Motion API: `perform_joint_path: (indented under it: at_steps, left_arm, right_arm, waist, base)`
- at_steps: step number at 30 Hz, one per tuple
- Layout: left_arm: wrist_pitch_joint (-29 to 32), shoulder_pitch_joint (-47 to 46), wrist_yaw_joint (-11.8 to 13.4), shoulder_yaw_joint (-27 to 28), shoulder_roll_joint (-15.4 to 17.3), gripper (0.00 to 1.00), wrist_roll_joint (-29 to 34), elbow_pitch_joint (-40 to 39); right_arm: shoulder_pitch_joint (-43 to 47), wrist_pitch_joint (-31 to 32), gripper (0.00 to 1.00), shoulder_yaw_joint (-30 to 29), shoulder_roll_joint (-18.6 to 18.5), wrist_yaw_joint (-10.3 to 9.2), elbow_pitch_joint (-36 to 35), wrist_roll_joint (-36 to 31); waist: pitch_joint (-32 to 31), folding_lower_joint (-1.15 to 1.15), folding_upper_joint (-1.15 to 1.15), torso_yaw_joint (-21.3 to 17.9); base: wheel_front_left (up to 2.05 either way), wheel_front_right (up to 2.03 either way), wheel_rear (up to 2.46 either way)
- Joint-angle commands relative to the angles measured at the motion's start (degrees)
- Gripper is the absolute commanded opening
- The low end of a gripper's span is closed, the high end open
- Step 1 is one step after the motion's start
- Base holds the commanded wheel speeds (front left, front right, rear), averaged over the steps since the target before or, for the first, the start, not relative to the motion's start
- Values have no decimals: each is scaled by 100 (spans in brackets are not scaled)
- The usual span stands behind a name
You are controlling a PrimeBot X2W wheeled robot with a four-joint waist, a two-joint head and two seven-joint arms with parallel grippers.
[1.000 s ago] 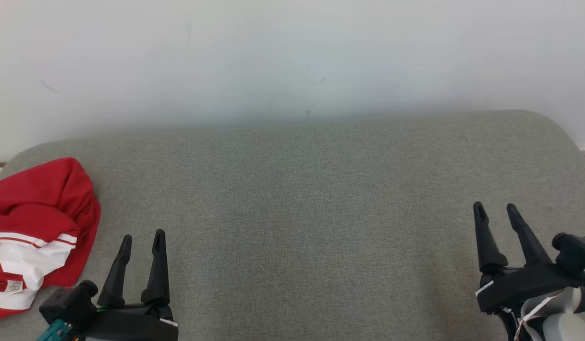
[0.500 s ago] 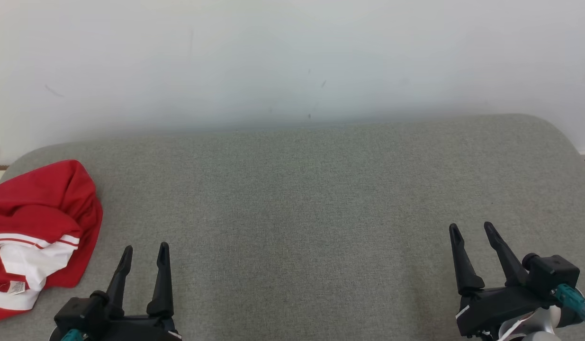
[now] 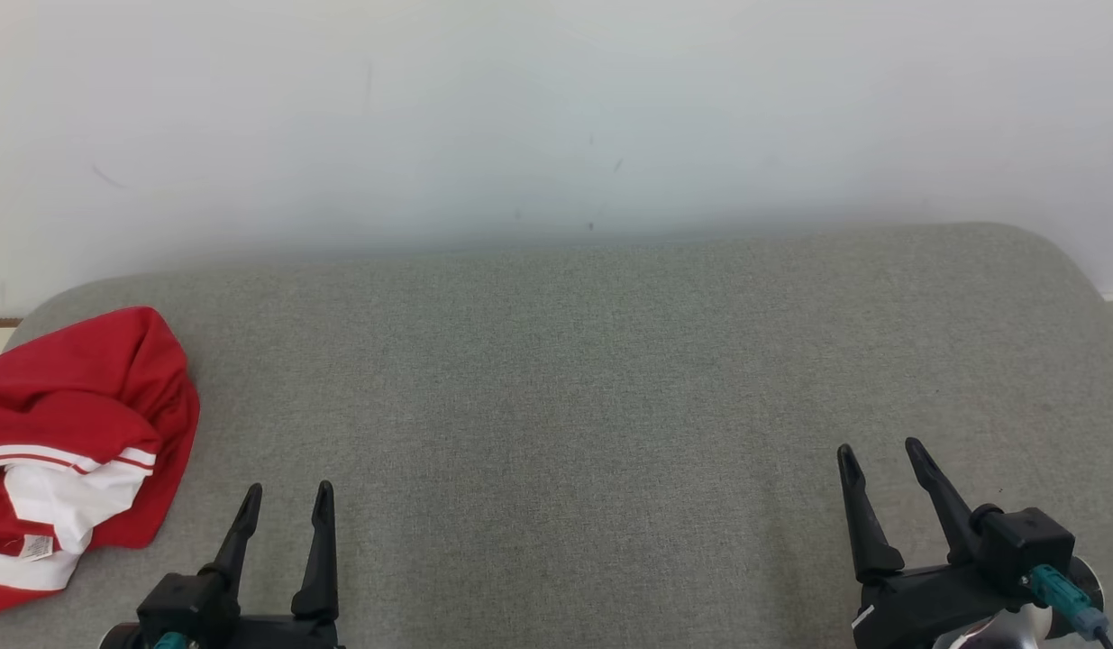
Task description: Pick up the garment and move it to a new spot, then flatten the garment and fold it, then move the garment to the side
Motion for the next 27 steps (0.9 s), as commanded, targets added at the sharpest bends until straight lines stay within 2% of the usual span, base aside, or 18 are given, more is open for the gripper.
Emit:
perform_joint_path:
  at_steps: [1, 16, 27]
  left_arm:
    - [6, 21, 46, 33, 18, 100, 125, 3]
    - [291, -66, 146, 204, 7, 100, 559, 121]
    - [272, -74, 153, 158, 24, 100, 423, 170]
  right_arm:
    - [59, -52, 100, 38, 9, 4, -41, -114]
    - [288, -158, 100, -32, 172, 3, -65, -424]
    - [313, -66, 100, -147, 219, 3, -82, -367]
  waist:
    - [-3, 0, 0, 0]
    - [-32, 0, 0, -14]
    - [-26, 0, 0, -37]
  base:
    - [0, 0, 0]
    - [0, 0, 0]
    - [0, 0, 0]
